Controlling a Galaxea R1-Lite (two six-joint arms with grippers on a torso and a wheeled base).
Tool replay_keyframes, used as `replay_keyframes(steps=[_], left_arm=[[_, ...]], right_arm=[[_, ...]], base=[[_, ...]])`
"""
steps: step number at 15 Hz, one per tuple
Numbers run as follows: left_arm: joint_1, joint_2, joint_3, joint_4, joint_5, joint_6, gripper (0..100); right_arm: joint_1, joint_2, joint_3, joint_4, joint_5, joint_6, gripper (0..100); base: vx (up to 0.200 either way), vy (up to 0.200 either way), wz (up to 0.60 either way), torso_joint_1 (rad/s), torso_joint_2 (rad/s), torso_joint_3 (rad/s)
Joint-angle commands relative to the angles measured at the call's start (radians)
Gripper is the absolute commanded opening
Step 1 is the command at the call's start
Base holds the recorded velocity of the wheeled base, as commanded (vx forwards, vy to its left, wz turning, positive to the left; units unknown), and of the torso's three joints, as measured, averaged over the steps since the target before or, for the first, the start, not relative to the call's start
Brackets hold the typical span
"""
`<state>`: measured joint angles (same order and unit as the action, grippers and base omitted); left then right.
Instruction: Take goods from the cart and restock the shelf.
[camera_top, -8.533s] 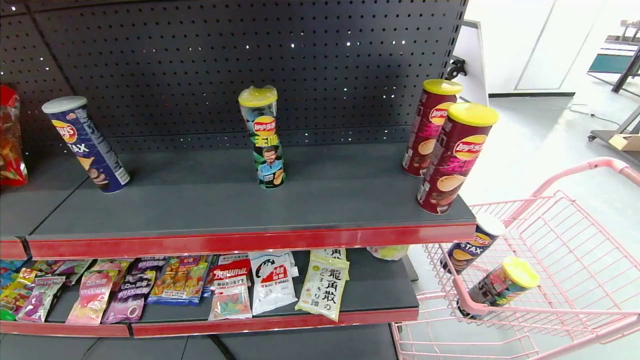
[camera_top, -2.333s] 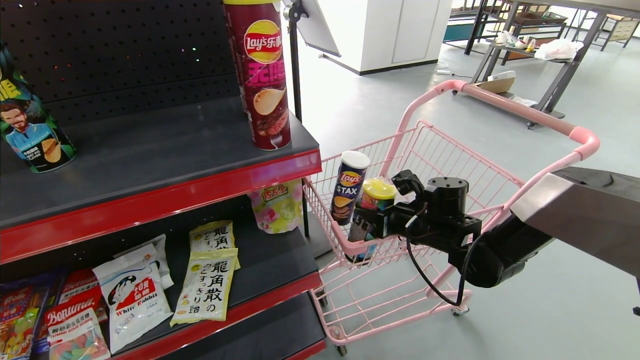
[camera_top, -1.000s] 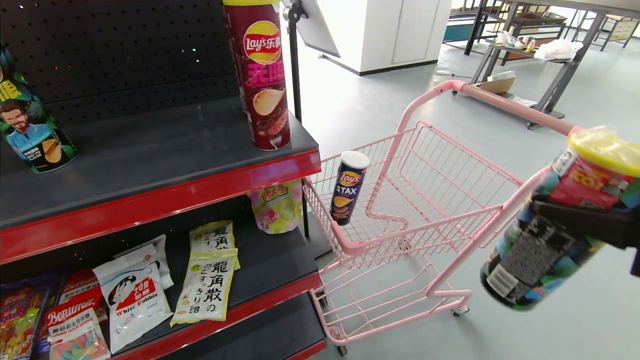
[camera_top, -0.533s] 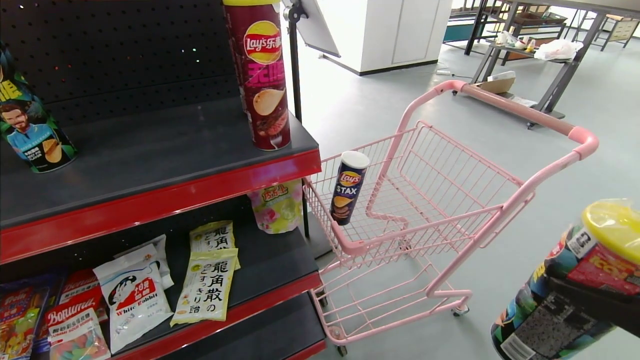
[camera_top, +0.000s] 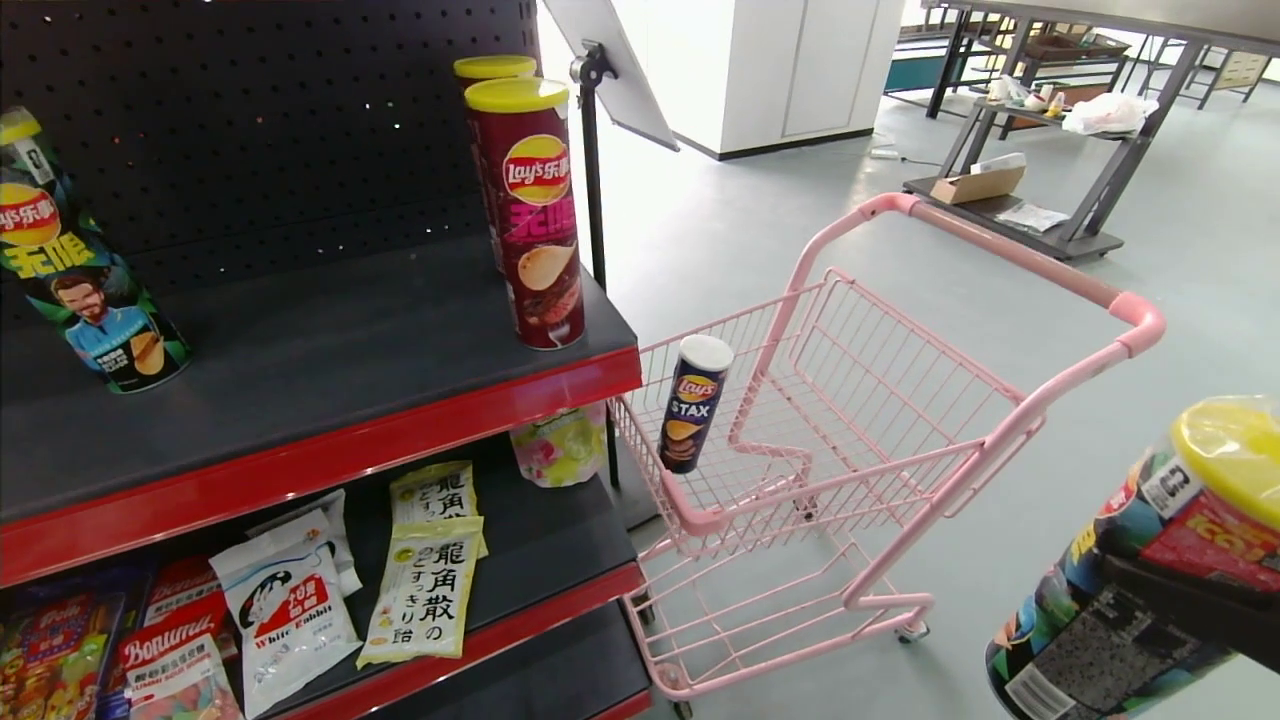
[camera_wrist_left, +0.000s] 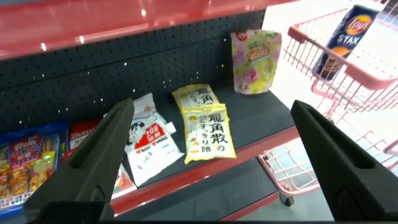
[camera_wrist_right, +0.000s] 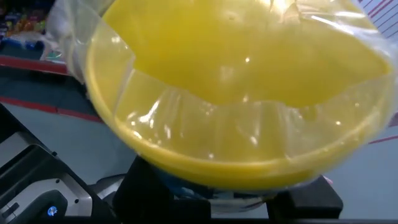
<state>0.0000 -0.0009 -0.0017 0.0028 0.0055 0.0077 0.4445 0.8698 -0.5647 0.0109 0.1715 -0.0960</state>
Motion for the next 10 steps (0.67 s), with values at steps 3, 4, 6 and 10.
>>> replay_keyframes(steps=[3, 4, 6, 10], left_arm=[[0.000, 0.001, 0.000, 0.000, 0.002, 0.000, 100], [0.000, 0.001, 0.000, 0.000, 0.002, 0.000, 100], [0.000, 0.001, 0.000, 0.000, 0.001, 0.000, 100], [0.000, 0.001, 0.000, 0.000, 0.001, 0.000, 100]], right_arm=[[0.000, 0.058, -0.026, 0.000, 0.011, -0.005, 0], [0.000, 0.066, -0.035, 0.000, 0.025, -0.005, 0], [0.000, 0.074, -0.038, 0.000, 0.028, -0.018, 0], [0.000, 0.089, -0.038, 0.000, 0.029, -0.037, 0]], base=[[0.000, 0.000, 0.00, 0.207, -0.58, -0.378], [0.000, 0.000, 0.00, 0.232, -0.61, -0.383], [0.000, 0.000, 0.00, 0.227, -0.57, -0.364], [0.000, 0.000, 0.00, 0.165, -0.41, -0.258]])
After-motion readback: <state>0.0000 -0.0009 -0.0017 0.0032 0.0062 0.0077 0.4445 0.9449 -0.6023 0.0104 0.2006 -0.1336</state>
